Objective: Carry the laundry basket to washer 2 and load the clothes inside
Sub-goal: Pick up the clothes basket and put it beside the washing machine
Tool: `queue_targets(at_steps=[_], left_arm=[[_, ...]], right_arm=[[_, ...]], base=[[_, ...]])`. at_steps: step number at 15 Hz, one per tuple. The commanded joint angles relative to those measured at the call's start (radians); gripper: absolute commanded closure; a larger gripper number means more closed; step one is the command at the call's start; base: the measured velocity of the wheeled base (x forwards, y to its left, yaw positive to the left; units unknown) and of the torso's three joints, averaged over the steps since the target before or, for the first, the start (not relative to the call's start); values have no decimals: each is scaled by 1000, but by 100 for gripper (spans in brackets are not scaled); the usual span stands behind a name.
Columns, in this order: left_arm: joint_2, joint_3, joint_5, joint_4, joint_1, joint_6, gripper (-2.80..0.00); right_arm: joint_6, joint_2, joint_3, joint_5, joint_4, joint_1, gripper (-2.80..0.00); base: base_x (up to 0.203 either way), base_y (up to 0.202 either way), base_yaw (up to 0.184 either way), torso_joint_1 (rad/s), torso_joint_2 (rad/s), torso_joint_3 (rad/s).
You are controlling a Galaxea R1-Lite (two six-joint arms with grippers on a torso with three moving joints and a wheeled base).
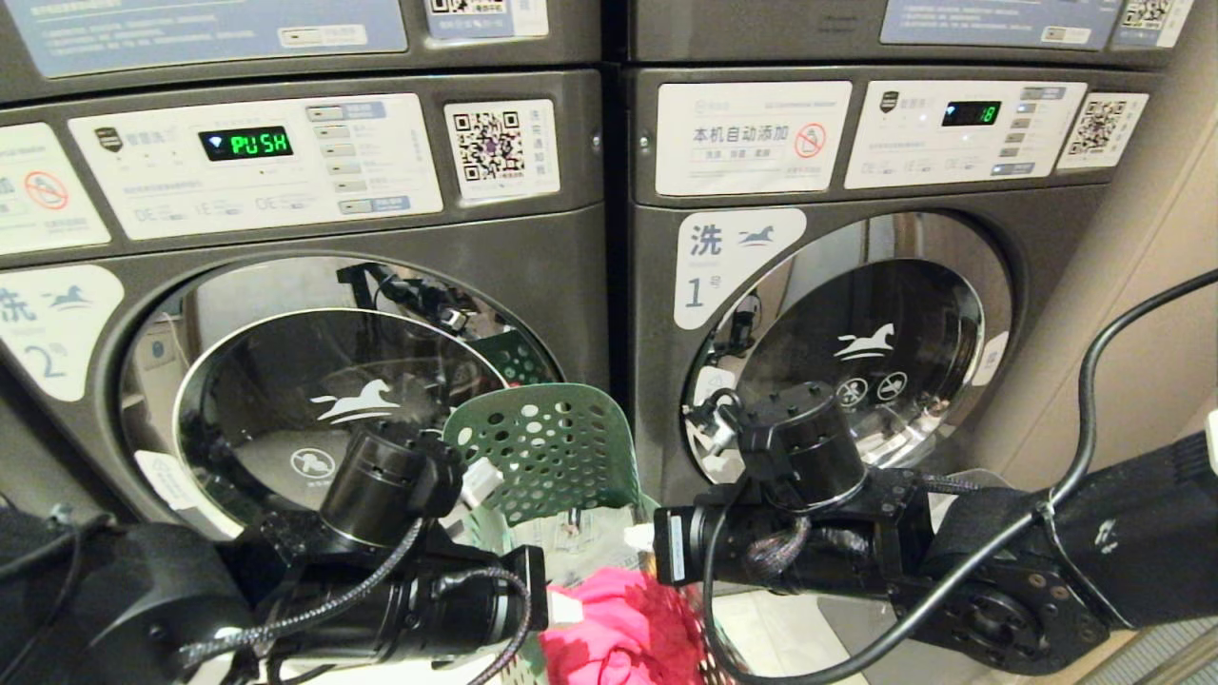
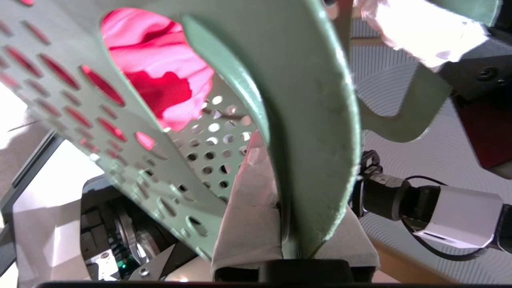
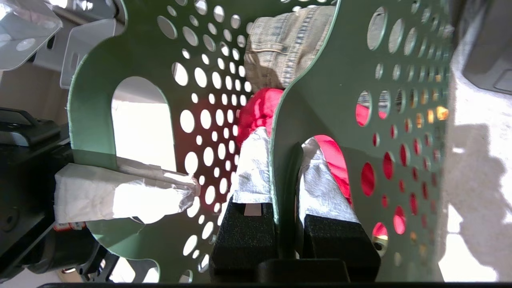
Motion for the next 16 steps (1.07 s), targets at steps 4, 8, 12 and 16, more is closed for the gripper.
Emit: queue_targets(at_steps=[4, 8, 12, 16], left_arm=[[1, 0, -2, -3, 0, -5, 0], [4, 1, -2, -3, 0, -5, 0], [8, -2, -3, -5, 0, -6, 0], [10, 0, -3, -5, 0, -6, 0]], right_arm=[[2, -3, 6, 1, -24, -1, 0], [-1, -5, 14, 1, -33, -1, 0], [-3, -5, 14, 0, -33, -1, 0], [-2, -3, 14, 1, -33, -1, 0]], base=[[0, 0, 16, 1, 0, 2], [0, 0, 0, 0, 0, 0], [0, 0, 0, 0, 0, 0], [0, 0, 0, 0, 0, 0]])
